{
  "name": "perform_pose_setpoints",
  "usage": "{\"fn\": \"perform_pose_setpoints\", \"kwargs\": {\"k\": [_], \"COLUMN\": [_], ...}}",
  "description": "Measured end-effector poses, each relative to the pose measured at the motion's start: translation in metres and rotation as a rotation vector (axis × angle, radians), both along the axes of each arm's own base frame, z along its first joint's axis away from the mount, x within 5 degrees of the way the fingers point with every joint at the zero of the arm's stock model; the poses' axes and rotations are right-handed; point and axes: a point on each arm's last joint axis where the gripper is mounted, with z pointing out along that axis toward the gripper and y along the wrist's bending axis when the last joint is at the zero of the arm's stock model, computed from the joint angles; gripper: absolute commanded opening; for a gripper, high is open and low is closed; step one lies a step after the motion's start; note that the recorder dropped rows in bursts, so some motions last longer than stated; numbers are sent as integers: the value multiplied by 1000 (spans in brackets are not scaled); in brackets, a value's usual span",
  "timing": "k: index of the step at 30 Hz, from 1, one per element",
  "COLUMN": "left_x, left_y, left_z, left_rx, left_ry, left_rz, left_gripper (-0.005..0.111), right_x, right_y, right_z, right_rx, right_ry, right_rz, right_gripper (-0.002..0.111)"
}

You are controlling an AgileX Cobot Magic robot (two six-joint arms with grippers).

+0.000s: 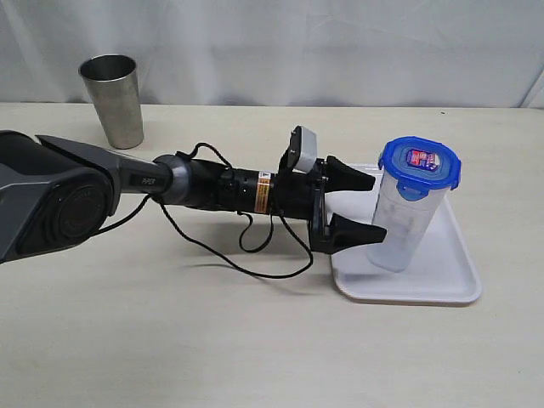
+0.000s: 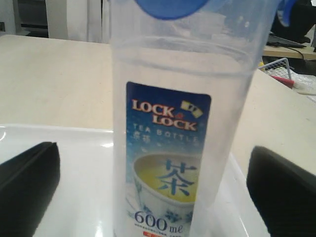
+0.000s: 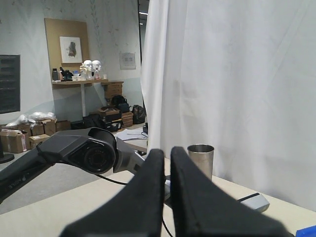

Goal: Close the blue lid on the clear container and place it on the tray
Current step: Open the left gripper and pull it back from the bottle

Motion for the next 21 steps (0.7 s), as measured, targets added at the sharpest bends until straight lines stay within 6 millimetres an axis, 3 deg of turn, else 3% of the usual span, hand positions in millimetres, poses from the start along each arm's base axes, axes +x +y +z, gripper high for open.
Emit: {"fn": "perform_pose_setpoints", "kwargs": {"k": [8,10,15,21], "left_x": [10,11,16,17], "left_y": [13,15,22,33], "left_z": [7,9,10,6], "left_rx": [9,14,24,81], "left_ry": [-12,-19,-8,-33], "left_rz": [15,13,22,-23], "left_gripper": [95,90,62,12], "right_x": [0,0,0,0], "right_y": [0,0,0,0], "right_z": [0,0,0,0], "right_rx": [0,0,4,11], "right_ry": [0,0,5,13], "right_rz": [0,0,3,8], "right_gripper": [5,5,5,5]}}
